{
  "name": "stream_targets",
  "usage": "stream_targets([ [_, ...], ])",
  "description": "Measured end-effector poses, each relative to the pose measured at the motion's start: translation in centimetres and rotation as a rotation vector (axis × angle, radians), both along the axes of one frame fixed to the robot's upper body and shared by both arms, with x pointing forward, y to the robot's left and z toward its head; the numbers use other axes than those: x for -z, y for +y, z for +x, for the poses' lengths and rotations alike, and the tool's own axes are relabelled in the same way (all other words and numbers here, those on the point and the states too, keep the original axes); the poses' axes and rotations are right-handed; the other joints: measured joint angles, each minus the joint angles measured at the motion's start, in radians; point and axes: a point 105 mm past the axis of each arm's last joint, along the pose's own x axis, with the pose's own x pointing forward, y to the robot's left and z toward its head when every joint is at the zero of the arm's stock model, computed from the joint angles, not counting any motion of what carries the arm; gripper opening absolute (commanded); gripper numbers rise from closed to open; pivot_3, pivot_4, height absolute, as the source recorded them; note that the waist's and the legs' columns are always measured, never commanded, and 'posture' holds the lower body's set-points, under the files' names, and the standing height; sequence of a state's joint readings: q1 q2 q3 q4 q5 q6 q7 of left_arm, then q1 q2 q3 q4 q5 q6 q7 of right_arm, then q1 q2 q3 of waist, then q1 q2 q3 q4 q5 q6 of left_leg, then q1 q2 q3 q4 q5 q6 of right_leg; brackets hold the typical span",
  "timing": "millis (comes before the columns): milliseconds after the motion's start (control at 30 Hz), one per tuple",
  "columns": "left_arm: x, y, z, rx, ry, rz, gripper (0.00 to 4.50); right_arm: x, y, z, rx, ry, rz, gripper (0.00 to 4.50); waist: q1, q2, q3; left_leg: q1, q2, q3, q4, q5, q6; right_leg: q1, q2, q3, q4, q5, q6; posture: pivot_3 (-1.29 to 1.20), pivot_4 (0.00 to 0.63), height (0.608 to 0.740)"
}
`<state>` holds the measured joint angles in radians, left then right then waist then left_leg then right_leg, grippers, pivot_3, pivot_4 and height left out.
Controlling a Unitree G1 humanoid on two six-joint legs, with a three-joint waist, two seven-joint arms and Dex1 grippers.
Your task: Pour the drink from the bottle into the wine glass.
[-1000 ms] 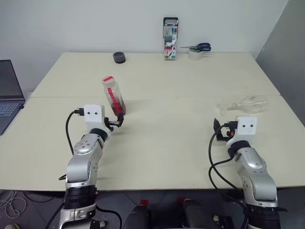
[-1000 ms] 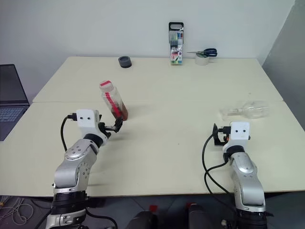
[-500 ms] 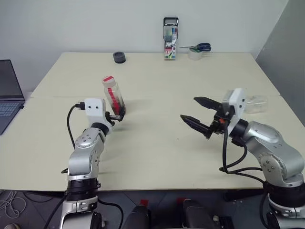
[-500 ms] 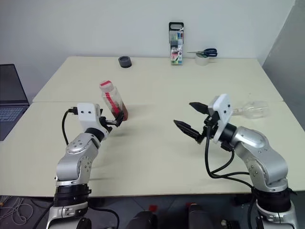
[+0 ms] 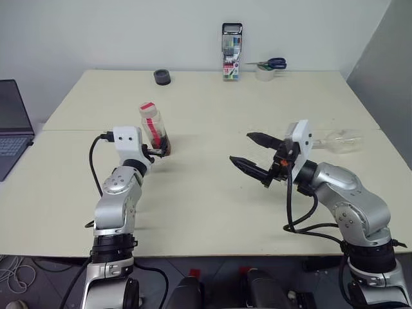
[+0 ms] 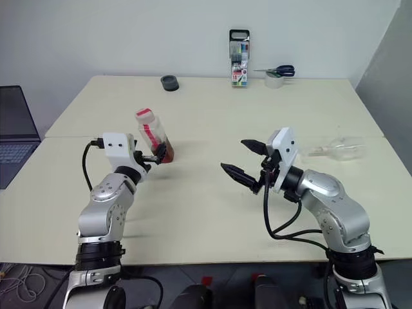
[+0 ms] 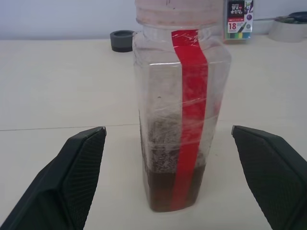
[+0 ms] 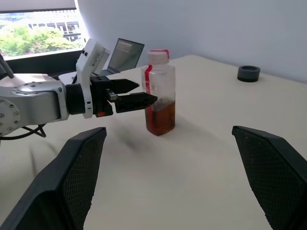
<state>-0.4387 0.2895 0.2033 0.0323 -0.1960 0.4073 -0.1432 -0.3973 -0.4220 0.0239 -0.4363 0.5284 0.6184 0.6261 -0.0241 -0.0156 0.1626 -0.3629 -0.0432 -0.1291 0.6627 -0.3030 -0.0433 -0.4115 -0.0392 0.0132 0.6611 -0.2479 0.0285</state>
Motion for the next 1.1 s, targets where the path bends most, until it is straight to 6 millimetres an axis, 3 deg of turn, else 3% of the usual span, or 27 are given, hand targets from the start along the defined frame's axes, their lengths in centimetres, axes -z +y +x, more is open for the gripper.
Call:
stream_targets([
  [500,-1.7,-0.4,3.3,0.018,-0.064,-0.008,4.48,-0.2,-0.1,0.8,0.089,0.017,0.068,4.5,-0.002,0.0,0.0,0.0,0.0,0.001,0.0,0.0,0.0,-0.001,0.0,0.0,0.0,0.0,0.0,0.0,0.15,0.74],
  [833,-1.2,-0.4,3.8,0.022,-0.068,-0.01,4.48,-0.4,-0.1,0.5,0.09,0.012,0.06,4.5,-0.002,0.0,0.0,-0.001,0.0,0.001,0.0,0.0,0.0,-0.002,0.0,0.0,0.001,0.0,0.0,0.0,0.15,0.74],
  [1100,-2.5,-0.7,4.1,0.026,-0.109,-0.01,4.48,-0.6,-0.3,0.5,0.1,0.012,0.072,4.5,-0.002,0.0,0.0,-0.001,0.0,0.001,0.0,0.0,0.0,-0.002,0.0,0.0,0.001,0.0,0.0,0.0,0.15,0.74],
])
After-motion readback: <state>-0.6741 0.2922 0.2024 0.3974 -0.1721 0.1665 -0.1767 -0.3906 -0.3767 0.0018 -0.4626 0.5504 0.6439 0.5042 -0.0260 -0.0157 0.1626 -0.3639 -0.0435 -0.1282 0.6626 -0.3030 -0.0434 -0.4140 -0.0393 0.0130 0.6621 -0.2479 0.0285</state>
